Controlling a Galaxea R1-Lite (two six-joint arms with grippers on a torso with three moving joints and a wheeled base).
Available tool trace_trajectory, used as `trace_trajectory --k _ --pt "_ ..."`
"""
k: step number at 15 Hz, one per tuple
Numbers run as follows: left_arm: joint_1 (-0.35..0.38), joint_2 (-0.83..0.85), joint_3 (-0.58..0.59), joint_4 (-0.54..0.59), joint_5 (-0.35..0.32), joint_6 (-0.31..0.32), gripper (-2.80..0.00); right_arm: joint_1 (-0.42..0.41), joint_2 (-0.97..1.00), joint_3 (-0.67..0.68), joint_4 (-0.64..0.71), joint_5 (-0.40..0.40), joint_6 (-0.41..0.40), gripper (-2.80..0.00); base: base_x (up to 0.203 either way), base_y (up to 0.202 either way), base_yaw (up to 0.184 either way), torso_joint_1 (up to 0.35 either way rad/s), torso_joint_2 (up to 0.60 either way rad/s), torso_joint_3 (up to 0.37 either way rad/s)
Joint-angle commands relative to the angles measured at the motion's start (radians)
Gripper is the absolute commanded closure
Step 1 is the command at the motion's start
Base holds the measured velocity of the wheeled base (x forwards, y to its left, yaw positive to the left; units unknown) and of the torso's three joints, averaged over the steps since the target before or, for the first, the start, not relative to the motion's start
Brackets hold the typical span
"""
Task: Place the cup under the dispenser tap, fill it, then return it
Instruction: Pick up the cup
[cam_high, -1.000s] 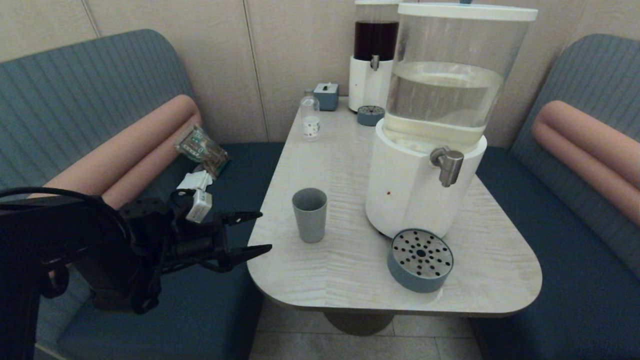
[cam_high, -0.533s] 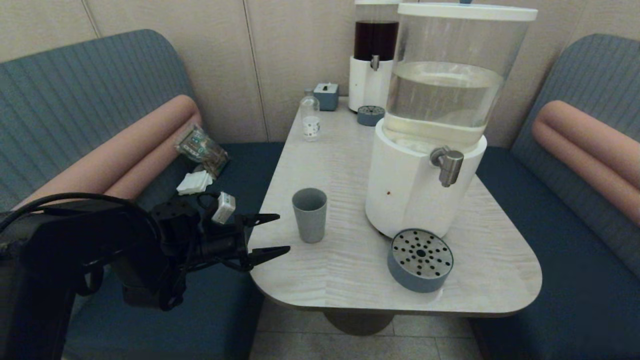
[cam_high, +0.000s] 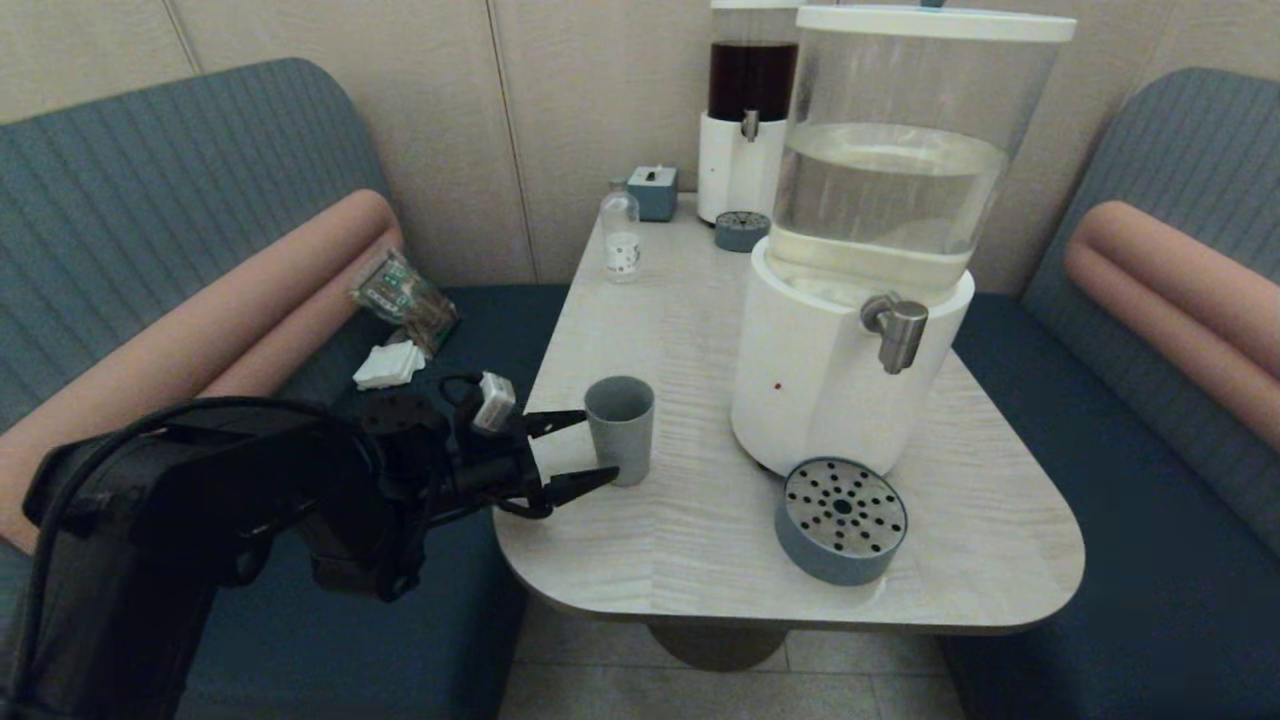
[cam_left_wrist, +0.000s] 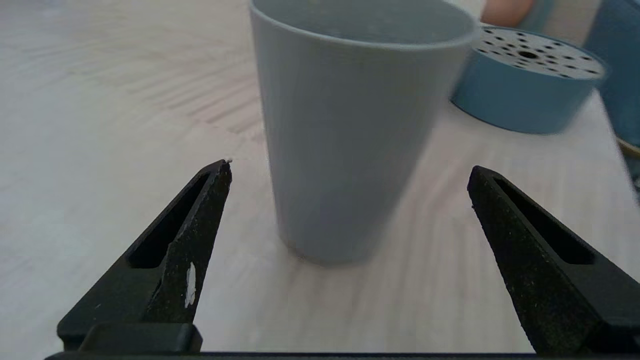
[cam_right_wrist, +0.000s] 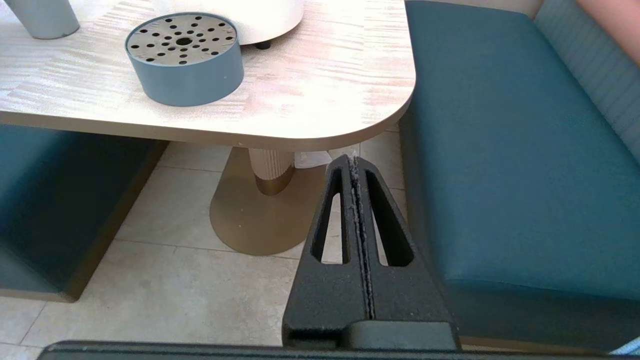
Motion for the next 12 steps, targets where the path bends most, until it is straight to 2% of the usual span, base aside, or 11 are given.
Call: trace_trajectory --k 1,7,10,11,12 --pt "-0.023 0.036 -0.038 -0.009 0.008 -0.001 -2.8 0.0 0.001 0.0 0.0 0.0 0.0 0.0 0.0 0.0 0.0 0.0 0.0 0.0" --pt "-0.05 0.075 -0.107 -0.009 0.092 -0.003 -2.8 0.0 0.001 0.0 0.0 0.0 0.0 0.0 0.0 0.0 0.0 0.0 0.0 0.0" --pt "-0.06 0.076 -0.13 -0.009 0.12 -0.027 -2.8 0.0 0.001 0.0 0.0 0.0 0.0 0.0 0.0 0.0 0.0 0.0 0.0 0.0" --pt "-0.063 0.076 -0.133 -0.009 0.126 -0.027 0.0 0.0 0.001 0.0 0.0 0.0 0.0 0.0 0.0 0.0 0.0 0.0 0.0 0.0" --pt "-0.067 0.078 -0.136 -0.009 0.138 -0.027 0.0 0.0 0.001 0.0 0.0 0.0 0.0 0.0 0.0 0.0 0.0 0.0 0.0 0.0"
